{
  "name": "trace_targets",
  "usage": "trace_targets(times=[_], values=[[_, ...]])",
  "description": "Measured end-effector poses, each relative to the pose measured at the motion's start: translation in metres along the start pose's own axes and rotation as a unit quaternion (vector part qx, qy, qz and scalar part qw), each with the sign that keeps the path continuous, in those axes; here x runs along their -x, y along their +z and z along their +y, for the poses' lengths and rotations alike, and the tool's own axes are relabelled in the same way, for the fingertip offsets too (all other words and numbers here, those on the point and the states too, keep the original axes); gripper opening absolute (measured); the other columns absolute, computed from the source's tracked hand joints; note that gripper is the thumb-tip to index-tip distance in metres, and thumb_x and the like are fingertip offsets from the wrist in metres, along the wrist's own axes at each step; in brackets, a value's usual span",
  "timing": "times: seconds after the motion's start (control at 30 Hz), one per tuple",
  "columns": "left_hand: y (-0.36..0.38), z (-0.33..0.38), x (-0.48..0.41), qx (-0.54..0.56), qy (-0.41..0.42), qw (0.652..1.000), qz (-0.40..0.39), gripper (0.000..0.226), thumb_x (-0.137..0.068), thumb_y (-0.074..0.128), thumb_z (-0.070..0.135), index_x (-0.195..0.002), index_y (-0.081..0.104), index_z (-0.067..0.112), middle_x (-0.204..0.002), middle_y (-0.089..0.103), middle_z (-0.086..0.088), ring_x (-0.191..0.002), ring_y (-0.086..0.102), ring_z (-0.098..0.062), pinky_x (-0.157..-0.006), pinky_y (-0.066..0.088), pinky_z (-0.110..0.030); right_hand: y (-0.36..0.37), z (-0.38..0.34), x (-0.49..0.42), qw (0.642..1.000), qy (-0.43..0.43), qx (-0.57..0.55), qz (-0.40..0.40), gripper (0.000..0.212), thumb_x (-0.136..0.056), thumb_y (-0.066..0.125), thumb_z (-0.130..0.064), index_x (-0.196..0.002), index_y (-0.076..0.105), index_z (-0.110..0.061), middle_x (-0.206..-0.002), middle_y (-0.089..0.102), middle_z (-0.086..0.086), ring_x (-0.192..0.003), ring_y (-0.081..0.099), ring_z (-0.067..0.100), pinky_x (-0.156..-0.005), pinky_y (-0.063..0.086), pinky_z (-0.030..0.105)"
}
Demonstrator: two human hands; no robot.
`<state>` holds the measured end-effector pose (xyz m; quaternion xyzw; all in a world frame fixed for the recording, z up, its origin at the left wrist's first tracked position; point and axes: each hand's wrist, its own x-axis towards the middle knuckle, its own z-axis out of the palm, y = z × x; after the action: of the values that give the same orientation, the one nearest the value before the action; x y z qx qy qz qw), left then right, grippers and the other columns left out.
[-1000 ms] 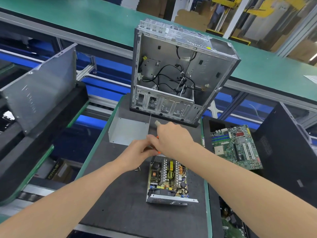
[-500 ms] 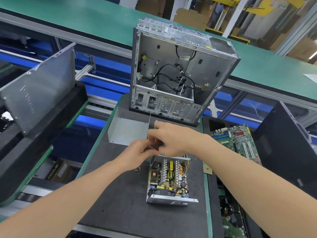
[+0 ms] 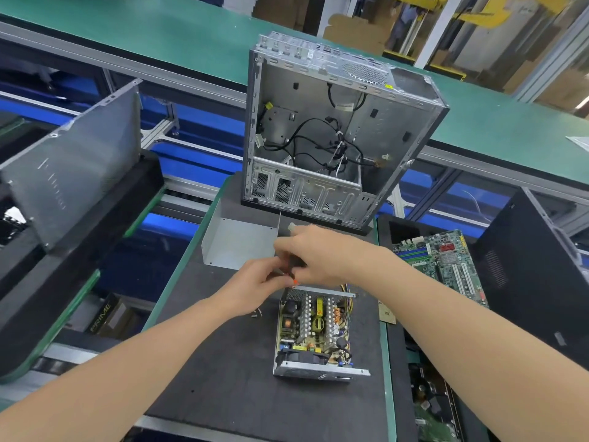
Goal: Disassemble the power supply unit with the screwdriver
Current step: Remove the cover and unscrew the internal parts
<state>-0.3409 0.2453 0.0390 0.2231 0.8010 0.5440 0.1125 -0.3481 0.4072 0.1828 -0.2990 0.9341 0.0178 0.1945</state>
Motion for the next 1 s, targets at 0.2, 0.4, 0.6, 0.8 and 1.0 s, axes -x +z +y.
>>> trace_targets(times=[0.2, 0.4, 0.6, 0.8, 1.0], values=[[0.001, 0.004, 0.001, -0.019, 0.004, 1.0, 0.003, 0.026, -0.097, 0.072, 0.021, -0.088, 0.064, 0.044, -0.09, 0.072, 0.025, -0.086, 0.066, 0.003, -0.075, 0.046, -0.011, 0.005, 0.002, 0.003, 0.999, -0.04, -0.005, 0.005, 0.011, -0.089, 0.065, -0.03, -0.093, 0.055, -0.028, -0.103, 0.044, -0.001, -0.092, 0.054, 0.024, -0.079, 0.051, 0.042], [0.0, 0.011, 0.001, -0.028, 0.0, 1.0, -0.008, 0.038, -0.101, 0.065, 0.026, -0.088, 0.065, 0.062, -0.089, 0.071, 0.032, -0.086, 0.066, 0.01, -0.07, 0.045, -0.007, 0.015, -0.015, 0.004, 0.968, 0.147, 0.082, 0.187, 0.06, -0.089, 0.034, -0.077, -0.093, 0.053, -0.02, -0.066, 0.042, -0.002, -0.063, 0.049, 0.027, -0.049, 0.031, 0.032], [0.0, 0.01, 0.003, 0.015, -0.012, 1.0, 0.001, 0.035, -0.097, 0.073, 0.02, -0.093, 0.071, 0.054, -0.098, 0.076, 0.024, -0.096, 0.07, 0.002, -0.081, 0.048, -0.007, 0.01, -0.017, -0.004, 0.976, 0.192, -0.011, 0.102, 0.045, -0.096, 0.049, -0.061, -0.096, 0.054, -0.016, -0.076, 0.041, 0.002, -0.072, 0.049, 0.03, -0.051, 0.028, 0.031], [0.006, -0.007, 0.018, 0.002, -0.022, 0.999, 0.023, 0.041, -0.098, 0.066, 0.002, -0.115, 0.069, 0.039, -0.104, 0.076, 0.023, -0.102, 0.07, 0.005, -0.092, 0.051, -0.012, 0.003, -0.008, 0.007, 0.996, 0.036, -0.067, 0.04, 0.01, -0.087, 0.067, -0.022, -0.091, 0.059, -0.023, -0.091, 0.051, -0.004, -0.091, 0.05, 0.019, -0.073, 0.052, 0.039], [0.02, -0.025, 0.032, -0.057, -0.068, 0.993, 0.082, 0.034, -0.094, 0.066, -0.006, -0.111, 0.073, 0.022, -0.1, 0.076, 0.013, -0.096, 0.071, 0.003, -0.093, 0.055, -0.017, 0.009, -0.007, 0.008, 0.997, 0.016, -0.055, 0.051, 0.021, -0.078, 0.066, -0.001, -0.078, 0.065, -0.023, -0.09, 0.046, -0.012, -0.088, 0.049, 0.014, -0.078, 0.055, 0.043]])
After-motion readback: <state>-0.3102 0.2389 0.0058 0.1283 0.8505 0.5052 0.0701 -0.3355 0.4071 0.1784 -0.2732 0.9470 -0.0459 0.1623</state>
